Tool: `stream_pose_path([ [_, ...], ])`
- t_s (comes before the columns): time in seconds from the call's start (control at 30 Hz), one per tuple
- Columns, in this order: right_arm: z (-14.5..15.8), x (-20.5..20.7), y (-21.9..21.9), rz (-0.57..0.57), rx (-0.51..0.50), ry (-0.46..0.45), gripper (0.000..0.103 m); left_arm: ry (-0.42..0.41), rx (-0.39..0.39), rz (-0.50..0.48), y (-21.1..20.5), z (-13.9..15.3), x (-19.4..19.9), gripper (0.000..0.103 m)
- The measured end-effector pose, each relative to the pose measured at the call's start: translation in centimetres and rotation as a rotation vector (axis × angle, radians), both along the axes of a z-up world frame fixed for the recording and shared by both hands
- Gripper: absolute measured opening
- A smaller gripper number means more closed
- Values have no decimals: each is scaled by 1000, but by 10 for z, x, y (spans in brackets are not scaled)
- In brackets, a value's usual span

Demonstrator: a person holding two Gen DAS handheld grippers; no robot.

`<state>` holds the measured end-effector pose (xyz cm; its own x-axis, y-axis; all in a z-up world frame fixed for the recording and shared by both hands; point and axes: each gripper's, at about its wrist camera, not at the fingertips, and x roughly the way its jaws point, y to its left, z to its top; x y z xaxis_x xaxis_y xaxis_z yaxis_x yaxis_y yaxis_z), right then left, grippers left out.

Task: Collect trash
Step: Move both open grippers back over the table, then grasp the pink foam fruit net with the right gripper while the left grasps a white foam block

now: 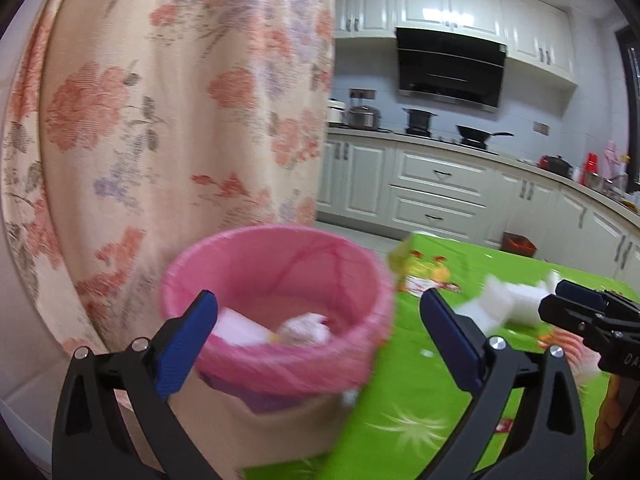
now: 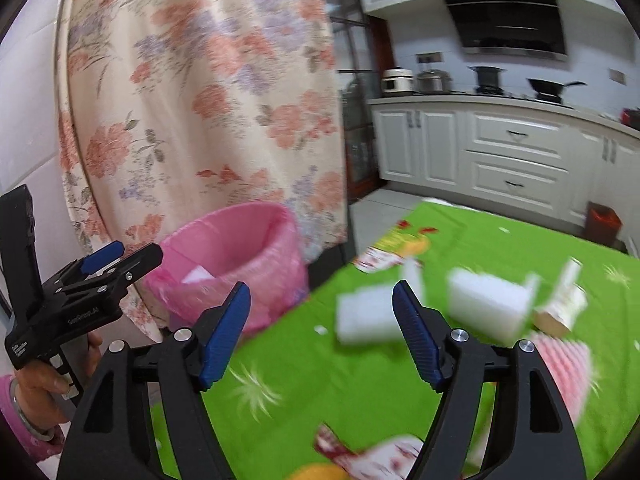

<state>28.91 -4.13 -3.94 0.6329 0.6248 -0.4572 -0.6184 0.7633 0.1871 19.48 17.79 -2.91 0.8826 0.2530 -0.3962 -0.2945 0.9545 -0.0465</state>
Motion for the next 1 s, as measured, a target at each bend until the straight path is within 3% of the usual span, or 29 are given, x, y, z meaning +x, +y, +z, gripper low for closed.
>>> stream_pose_path([
  [0.23, -12, -11, -64, -142, 1, 25, 71, 31, 31, -121, -64, -11, 8, 98],
  [0.5, -35, -13, -117, -292, -25, 73, 73, 64, 45, -225, -107, -26, 32, 98],
  [1.0, -64, 39, -129, -420, -42, 196, 75, 137, 100, -335, -132, -58, 109, 98],
])
